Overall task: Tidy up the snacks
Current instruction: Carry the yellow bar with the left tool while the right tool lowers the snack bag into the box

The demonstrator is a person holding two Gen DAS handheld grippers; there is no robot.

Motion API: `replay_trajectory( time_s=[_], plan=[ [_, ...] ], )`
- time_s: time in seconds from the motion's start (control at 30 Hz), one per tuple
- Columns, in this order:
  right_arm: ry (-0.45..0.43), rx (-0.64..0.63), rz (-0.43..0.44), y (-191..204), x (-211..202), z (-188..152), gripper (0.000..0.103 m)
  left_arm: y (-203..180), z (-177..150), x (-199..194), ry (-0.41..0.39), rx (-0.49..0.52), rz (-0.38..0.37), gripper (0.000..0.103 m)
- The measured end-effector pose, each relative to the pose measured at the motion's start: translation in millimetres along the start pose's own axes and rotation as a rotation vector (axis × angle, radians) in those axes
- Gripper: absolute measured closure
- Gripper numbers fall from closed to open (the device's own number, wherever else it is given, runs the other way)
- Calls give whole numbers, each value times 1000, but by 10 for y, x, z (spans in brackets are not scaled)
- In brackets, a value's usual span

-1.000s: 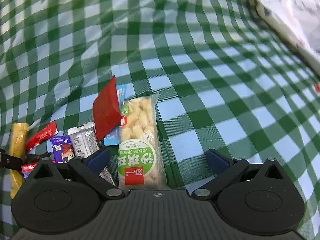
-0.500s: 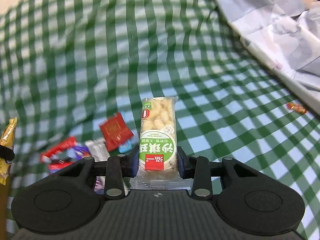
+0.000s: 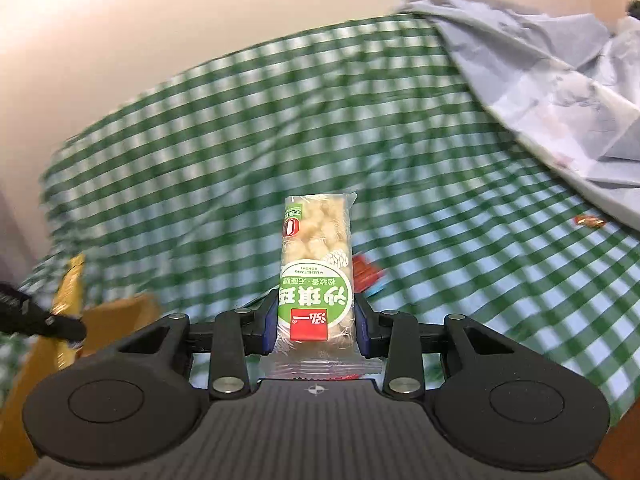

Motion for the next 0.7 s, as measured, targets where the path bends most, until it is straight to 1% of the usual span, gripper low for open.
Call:
replay_trajectory(
  time_s=[0.1,0.2,0.3,0.43,0.5,0.6,0.7],
  plan=[
    [30,-43,82,401,-307,-196,65,264,-277,-315,-8,-21,28,90],
    [68,-84,164,831,-586,-388,65,508,-525,-565,-18,-52,35,90],
    [97,-120,218,1232,-800,-551,65,695,-722,-802,-39,-60,30,90],
    [108,-154,273,1638,-1017,-655,65,890,-911,-1098,-86,-81,37,90],
    [103,-187,296,1804,-1124,-672,65,974,-990,-1270,-121,-110,10,90],
    [103,-254,302,2024,-1257,-691,65,1109,-1082,-1475,-164,-134,6,90],
    [85,-260,315,2187,-1373,-708,65,1243,-1190,-1615,-182,-141,18,90]
  ],
)
Point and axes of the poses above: each gripper's, at about its wrist camera, not at the fingertips, and x roughly the way its jaws point, y to its left, z to its top, the point moved 6 cm from there along x, roughly the way its jaws point
